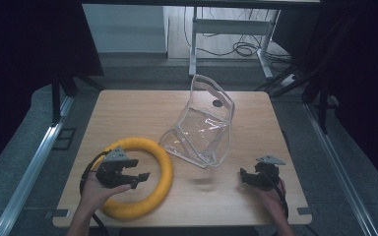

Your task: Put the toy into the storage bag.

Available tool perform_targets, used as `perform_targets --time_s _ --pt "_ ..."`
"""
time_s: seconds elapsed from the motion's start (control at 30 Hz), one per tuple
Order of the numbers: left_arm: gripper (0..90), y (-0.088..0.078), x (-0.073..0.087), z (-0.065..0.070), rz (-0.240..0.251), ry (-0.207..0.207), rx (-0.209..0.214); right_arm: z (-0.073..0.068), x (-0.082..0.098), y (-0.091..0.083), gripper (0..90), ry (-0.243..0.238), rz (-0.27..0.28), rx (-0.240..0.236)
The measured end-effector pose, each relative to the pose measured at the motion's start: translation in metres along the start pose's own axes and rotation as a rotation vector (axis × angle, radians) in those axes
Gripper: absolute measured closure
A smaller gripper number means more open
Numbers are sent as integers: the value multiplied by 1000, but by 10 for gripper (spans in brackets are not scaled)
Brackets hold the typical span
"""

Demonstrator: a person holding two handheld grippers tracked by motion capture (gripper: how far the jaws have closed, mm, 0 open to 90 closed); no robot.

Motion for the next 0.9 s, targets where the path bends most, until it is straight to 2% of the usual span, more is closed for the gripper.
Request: perform_targets --time_s 0.17,0.4,0.53,0.6,0.63,0.67,0.73,0.77,0.9 --pt "320 6 3 5 -48 22 11 0 -1 1 143 1 -1 -1" --pt "313 21 7 19 -121 59 76 1 -2 2 143 -1 -1 0" --pt "306 30 9 26 -155 66 108 1 -2 2 144 -1 -2 -1" --pt "305 37 13 32 -205 83 146 1 -2 2 143 -2 -2 -1" --pt "305 37 13 32 -205 83 146 1 -2 2 143 -2 -2 -1" --pt "303 42 15 36 -243 92 166 1 -2 2 143 -1 -2 -1" --pt "290 46 18 39 -275 102 176 1 -2 2 143 -2 -2 -1" --pt "285 46 18 39 -275 102 176 1 -2 2 143 -2 -2 -1" --pt "273 53 25 41 -347 106 182 1 -2 2 143 -2 -2 -1"
Point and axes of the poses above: each handheld gripper's, and its own axes: y roughly forward along the jaws, x roughly out of its underside, z roughly to its right, the point moved 6 cm from there along y, roughly forward along the jaws, and after that the axes turned 7 degrees about y, right-handed, at the moved point
